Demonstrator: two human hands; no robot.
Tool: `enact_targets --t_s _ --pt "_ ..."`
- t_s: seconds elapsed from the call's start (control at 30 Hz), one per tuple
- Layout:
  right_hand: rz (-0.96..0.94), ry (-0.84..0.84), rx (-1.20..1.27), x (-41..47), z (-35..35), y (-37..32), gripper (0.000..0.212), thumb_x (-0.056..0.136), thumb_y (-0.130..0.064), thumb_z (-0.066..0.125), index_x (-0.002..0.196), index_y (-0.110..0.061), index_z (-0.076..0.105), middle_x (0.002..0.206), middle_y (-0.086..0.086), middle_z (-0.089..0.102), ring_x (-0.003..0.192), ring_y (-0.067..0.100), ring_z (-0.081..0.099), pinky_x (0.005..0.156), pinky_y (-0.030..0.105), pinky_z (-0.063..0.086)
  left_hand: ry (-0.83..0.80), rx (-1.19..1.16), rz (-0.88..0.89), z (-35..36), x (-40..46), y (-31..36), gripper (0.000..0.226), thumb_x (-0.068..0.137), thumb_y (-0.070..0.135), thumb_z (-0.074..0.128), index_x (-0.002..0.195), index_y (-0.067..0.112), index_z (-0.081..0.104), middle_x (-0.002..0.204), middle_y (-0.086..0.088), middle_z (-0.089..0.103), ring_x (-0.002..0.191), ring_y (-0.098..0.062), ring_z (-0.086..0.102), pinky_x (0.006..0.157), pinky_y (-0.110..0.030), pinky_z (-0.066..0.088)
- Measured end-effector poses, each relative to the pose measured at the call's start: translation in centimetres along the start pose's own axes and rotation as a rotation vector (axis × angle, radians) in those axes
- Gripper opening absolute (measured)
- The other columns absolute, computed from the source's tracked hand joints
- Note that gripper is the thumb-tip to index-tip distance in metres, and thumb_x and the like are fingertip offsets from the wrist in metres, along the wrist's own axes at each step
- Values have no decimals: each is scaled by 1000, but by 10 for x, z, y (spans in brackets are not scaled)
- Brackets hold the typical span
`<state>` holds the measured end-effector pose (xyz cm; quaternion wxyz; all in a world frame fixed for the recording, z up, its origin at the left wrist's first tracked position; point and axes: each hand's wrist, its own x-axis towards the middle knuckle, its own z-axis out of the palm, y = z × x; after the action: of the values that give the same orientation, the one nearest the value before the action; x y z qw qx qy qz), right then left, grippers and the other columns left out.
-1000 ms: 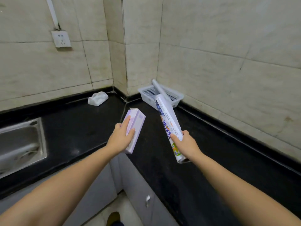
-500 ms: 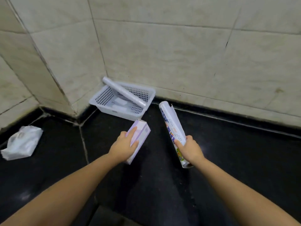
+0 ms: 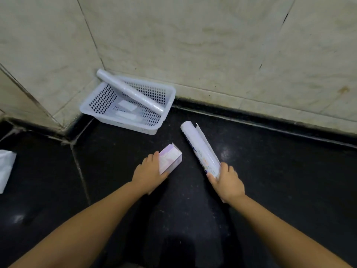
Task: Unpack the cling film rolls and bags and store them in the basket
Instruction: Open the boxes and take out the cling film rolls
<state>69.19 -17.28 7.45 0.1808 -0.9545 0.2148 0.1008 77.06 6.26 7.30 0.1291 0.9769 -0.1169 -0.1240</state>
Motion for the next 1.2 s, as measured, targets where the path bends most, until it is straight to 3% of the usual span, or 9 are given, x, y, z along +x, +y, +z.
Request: enact_targets --t_s 0.23,0.4,0.47,0.53,0.6,0.7,0.9,1.03,1.2 --pt "-211 51 276 -10 -63 -37 81 87 -54 48 149 -18 9 150 10 31 136 25 34 107 39 34 240 -228 273 -45 -24 13 65 73 35 67 129 17 40 119 -4 54 103 -25 55 87 -41 46" --pt "-400 -184 703 -47 -97 -86 64 87 -43 57 142 -23 32 122 -5 56 103 12 58 91 33 51 484 -161 558 -80 -53 21 63 72 29 69 126 5 47 116 -7 58 102 -25 59 87 -41 49" --pt "-467 -138 750 -57 -104 -95 41 88 -30 60 127 -20 50 111 0 64 96 16 61 88 36 54 403 -193 561 -91 -59 21 73 73 38 68 134 10 40 128 -4 52 115 -20 51 98 -37 42" --pt "-523 -126 763 -64 -108 -98 30 88 -23 62 116 -27 52 109 -3 64 97 5 60 86 21 52 254 -281 527 -100 -60 21 83 71 52 66 140 24 28 137 8 41 123 -7 40 101 -28 35" --pt "-584 -146 736 -71 -110 -100 37 86 -19 64 116 -35 48 108 -13 59 96 -11 56 79 3 45 142 -390 487 -110 -61 26 82 69 59 64 137 42 23 129 27 37 115 12 36 93 -16 32" --pt "-634 -198 718 -75 -112 -100 50 85 -21 65 130 -28 45 118 -13 57 106 -10 52 83 3 43 90 -531 440 -119 -62 31 67 65 57 69 118 60 29 109 40 42 103 24 41 80 -9 34" --pt "-506 -304 861 -75 -123 -100 44 91 -37 53 133 -30 43 128 -9 53 110 3 59 86 22 54 358 -202 559 -123 -64 36 65 69 50 71 123 27 43 113 7 51 103 -13 45 86 -30 39" --pt "-437 -317 838 -76 -127 -105 34 88 -38 51 121 -31 53 114 -1 62 97 11 65 72 27 60 476 -12 660 -129 -67 41 65 72 51 67 127 24 44 113 0 53 104 -17 46 86 -27 31" --pt "-440 -230 695 -78 -127 -101 28 89 -37 51 117 -35 55 106 -7 62 88 12 67 65 28 61 553 176 738 -131 -70 40 65 71 42 73 125 20 46 108 -6 59 99 -26 57 85 -38 45"
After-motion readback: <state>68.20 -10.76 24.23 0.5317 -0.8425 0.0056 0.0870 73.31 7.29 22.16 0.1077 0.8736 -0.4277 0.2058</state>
